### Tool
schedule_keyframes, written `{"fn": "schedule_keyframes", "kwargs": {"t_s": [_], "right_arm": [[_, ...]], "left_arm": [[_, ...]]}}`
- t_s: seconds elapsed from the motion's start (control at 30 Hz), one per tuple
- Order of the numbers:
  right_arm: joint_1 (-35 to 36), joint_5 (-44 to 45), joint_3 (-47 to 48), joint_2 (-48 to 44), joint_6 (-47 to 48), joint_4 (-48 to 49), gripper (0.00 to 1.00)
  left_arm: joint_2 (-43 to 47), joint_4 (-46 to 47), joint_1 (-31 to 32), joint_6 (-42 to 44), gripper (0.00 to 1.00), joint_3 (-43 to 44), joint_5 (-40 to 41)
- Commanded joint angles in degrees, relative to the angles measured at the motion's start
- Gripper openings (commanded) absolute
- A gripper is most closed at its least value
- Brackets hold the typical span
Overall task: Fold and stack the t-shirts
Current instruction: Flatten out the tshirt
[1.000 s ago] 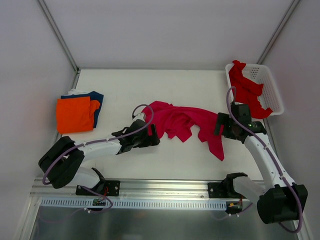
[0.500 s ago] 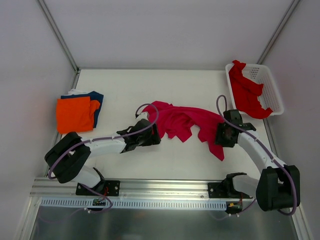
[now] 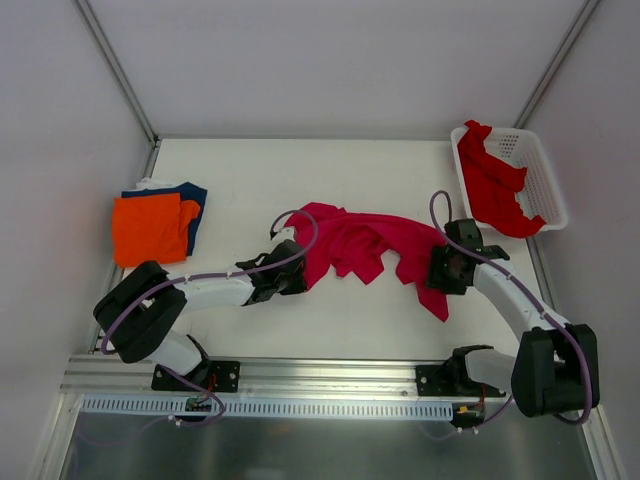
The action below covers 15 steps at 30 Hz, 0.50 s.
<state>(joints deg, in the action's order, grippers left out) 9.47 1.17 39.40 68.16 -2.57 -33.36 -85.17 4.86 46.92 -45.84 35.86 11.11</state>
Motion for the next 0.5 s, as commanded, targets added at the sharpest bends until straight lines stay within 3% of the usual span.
{"fn": "schedule_keyframes", "kwargs": {"t_s": [0.0,0.13,0.33,0.47], "right_arm": [[0.54,1.11,1.21,-2.59,0.55,-2.23,0.55],[0.54,4.71,1.56,-4.62,0.28,-3.02,0.74],[0.54,3.49,2.09,-0.14,0.2,-1.36,0.77],[0.37,2.96,1.74,3.37,0.11,0.75,0.77]], "left_arm": [[-1.93,-4.6,0.55,0.67,0.08,-0.35,0.66],[-2.37,-6.0,0.63,0.93,0.09,0.26,0.4],[-2.37,-6.18,0.63,1.28,0.01,0.36,0.49],[-1.41,-6.88,0.63,1.28,0.0,0.09,1.1]]}}
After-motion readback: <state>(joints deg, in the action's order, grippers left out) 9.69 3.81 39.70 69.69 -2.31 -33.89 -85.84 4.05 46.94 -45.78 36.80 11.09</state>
